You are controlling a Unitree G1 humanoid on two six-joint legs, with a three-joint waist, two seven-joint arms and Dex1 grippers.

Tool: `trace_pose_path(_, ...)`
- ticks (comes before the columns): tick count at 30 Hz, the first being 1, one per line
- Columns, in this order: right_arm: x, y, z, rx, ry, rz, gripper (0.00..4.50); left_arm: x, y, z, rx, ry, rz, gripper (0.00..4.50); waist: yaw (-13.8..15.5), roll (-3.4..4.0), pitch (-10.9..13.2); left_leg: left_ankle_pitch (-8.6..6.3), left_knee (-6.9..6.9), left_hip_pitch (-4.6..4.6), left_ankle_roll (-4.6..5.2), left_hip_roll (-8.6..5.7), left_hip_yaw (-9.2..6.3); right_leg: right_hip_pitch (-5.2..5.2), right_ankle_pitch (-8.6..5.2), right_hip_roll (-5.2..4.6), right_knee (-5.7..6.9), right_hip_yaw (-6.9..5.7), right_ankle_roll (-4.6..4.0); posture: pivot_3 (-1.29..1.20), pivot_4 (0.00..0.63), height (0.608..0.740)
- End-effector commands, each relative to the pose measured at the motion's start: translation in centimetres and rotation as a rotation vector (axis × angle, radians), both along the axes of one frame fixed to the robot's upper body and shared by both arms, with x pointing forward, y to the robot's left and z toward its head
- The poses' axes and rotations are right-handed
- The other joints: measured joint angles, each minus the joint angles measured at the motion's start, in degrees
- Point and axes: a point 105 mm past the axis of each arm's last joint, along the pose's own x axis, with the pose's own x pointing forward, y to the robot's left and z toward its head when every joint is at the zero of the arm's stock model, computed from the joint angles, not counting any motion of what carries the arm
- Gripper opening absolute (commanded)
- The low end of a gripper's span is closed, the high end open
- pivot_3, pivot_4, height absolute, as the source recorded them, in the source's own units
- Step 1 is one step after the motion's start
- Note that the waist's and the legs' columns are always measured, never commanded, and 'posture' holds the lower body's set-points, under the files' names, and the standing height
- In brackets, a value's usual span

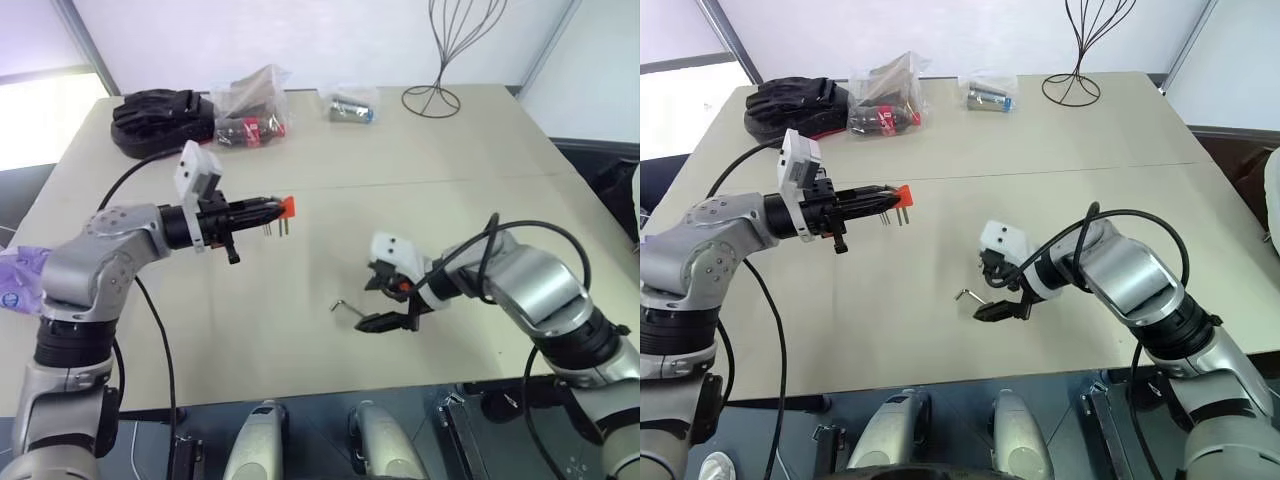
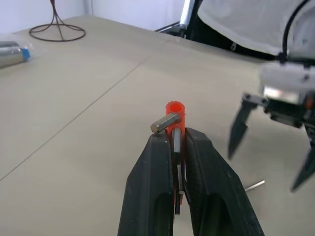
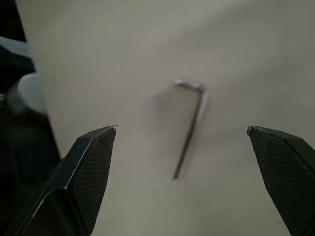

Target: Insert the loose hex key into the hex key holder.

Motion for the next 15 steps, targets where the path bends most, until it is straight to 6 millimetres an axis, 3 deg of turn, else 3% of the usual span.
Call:
trace_pose_path(1, 0.3, 0.6, -0.4, -0.007, -0.025, -0.036, 4.44, -0.6, 0.4, 1.3, -0.007, -0.048, 0.009, 0.00, 0.00, -0.02, -0.01, 0.00, 0.02, 0.00, 0.00, 0.00, 0.00, 0.02, 0.00, 0.02, 0.00, -0.01, 0.00, 0.00, 0.150, 0.740)
trace_pose_path(9, 2.0, 1.4, -2.3, -0.026, -0.064, -0.155, 4.44, -1.0, 1.1, 1.1, 0.007, -0.034, 0.040, 0.00, 0.00, -0.08, -0.05, 0.00, 0.05, -0.03, 0.00, -0.01, -0.01, 0.03, 0.00, 0.03, 0.00, -0.06, 0.00, 0.00, 0.150, 0.740)
trace_pose_path(15, 2.9, 1.3, -3.2, -0.110, -0.211, -0.139, 4.44, -1.1, 1.4, 1.2, 0.016, -0.036, 0.063, 0.00, -0.11, -0.09, -0.06, 0.00, 0.13, 0.02, 0.00, 0.01, 0.00, 0.10, 0.00, 0.10, 0.02, -0.10, 0.00, 0.00, 0.150, 0.740)
